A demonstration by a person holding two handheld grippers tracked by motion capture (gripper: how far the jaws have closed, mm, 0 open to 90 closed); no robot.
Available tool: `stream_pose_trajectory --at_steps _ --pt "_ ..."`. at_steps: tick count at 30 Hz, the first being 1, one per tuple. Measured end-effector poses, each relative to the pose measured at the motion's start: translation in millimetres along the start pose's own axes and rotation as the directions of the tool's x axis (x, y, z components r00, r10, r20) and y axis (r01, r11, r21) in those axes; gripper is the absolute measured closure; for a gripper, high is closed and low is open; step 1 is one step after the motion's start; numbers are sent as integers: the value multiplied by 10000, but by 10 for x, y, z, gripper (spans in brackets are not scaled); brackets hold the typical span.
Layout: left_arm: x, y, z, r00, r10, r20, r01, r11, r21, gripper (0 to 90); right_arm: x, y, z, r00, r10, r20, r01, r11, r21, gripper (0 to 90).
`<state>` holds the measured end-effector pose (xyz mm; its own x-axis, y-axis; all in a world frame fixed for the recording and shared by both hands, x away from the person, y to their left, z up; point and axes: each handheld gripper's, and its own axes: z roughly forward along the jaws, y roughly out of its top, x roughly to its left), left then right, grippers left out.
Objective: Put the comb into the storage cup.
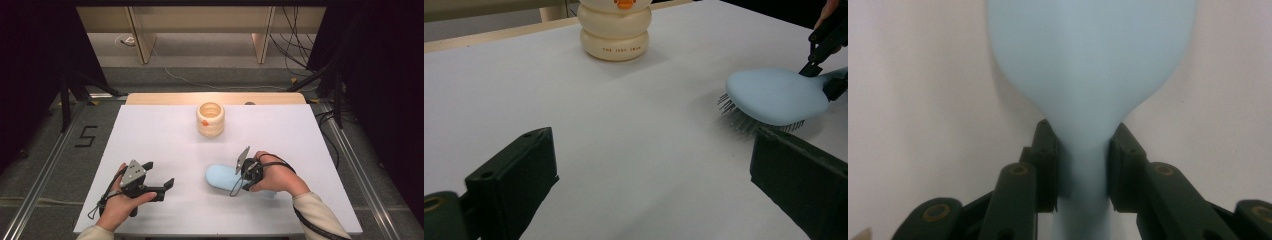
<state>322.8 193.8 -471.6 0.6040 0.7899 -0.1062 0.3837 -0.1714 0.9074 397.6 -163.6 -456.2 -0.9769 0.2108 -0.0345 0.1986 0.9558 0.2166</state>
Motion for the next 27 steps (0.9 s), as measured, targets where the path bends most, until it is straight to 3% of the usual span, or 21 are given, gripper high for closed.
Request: stream_pose_trajectory --at_steps 8,11,27 --pt "-3 0 3 10000 2 12 -2 10000 9 45 3 -5 -62 10000 35 23 -34 9994 -336 705" --pt "-4 -2 9 10000 3 37 -3 10000 18 47 5 -10 -113 9998 193 36 -189 9968 -778 705" --pt "-7 -2 8 10000 33 38 -33 10000 33 48 14 -42 -218 9974 156 697 -16 9804 -1968 705"
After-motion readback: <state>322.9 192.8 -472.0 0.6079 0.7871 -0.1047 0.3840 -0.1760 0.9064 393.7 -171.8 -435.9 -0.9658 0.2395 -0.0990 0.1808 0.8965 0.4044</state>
